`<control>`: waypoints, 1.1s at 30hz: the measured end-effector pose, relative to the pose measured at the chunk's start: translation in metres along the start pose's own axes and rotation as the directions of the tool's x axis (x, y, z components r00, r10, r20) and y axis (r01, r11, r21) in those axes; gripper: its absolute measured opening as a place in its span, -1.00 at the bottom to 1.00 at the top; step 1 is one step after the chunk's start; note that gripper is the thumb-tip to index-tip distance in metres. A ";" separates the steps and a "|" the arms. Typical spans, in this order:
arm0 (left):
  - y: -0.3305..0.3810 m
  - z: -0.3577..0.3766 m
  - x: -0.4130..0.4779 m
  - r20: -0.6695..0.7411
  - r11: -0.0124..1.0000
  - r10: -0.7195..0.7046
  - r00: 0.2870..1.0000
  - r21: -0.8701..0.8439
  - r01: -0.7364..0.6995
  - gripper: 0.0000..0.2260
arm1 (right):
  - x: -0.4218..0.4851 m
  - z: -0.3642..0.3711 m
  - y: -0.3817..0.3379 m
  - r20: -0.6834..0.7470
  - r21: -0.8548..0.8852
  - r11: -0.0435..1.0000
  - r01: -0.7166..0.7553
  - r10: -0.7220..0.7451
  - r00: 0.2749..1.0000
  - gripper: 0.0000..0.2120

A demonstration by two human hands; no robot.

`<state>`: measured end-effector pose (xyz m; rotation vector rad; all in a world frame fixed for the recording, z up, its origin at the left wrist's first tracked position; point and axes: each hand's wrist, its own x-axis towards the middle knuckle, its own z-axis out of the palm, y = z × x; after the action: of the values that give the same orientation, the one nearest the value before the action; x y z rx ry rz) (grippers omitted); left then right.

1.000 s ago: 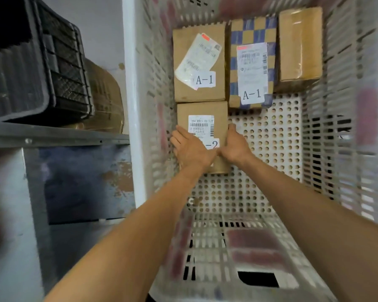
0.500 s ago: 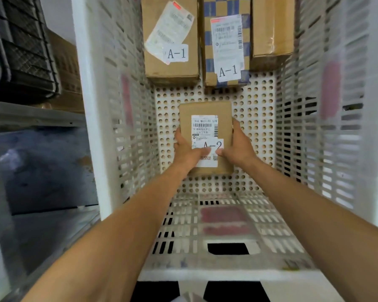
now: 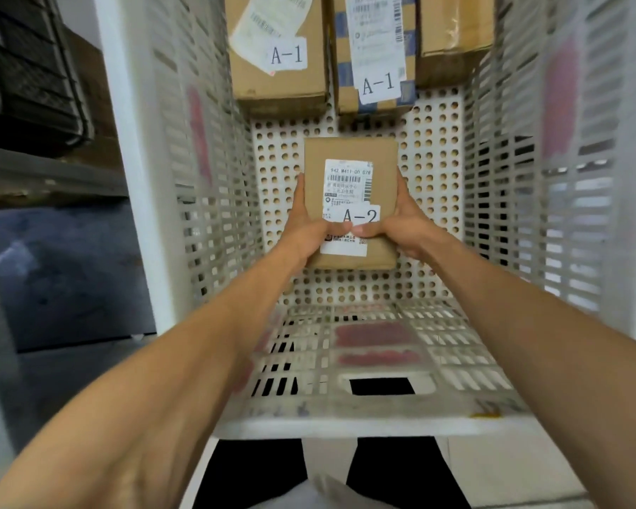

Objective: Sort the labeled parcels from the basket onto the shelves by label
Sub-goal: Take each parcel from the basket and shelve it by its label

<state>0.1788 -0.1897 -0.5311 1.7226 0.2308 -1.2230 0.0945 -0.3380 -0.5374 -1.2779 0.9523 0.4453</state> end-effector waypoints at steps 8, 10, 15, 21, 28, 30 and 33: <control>0.055 0.011 -0.078 0.126 0.981 0.180 0.976 0.053 -0.188 -0.11 | -0.080 -0.023 -0.050 -0.021 -0.019 0.998 0.067 -0.068 0.997 0.13; 0.076 0.007 -0.101 0.130 0.972 0.219 0.967 0.054 -0.227 -0.06 | -0.102 -0.022 -0.072 -0.024 -0.018 0.993 0.114 -0.114 0.993 0.18; 0.128 -0.007 -0.161 0.146 0.910 0.365 0.920 0.151 -0.385 0.07 | -0.160 -0.011 -0.128 -0.072 -0.060 0.951 0.302 -0.306 0.949 0.22; 0.167 -0.026 -0.225 0.197 0.874 0.430 0.881 0.151 -0.461 -0.13 | -0.238 0.013 -0.157 -0.192 -0.116 0.889 0.443 -0.458 0.868 0.25; 0.150 -0.040 -0.300 0.344 0.823 0.462 0.817 0.176 -0.540 -0.12 | -0.332 0.049 -0.133 -0.334 -0.085 0.856 0.510 -0.506 0.795 0.13; 0.142 -0.039 -0.321 0.391 0.805 0.459 0.798 0.196 -0.559 -0.10 | -0.358 0.059 -0.120 -0.384 -0.076 0.864 0.498 -0.486 0.785 0.17; 0.129 -0.031 -0.345 0.449 0.798 0.438 0.779 0.205 -0.567 -0.03 | -0.394 0.066 -0.097 -0.431 -0.060 0.875 0.481 -0.457 0.778 0.31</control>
<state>0.1135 -0.1087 -0.1760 1.6215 -0.6836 -1.1854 -0.0315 -0.2189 -0.1645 -1.5413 0.9543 -0.2753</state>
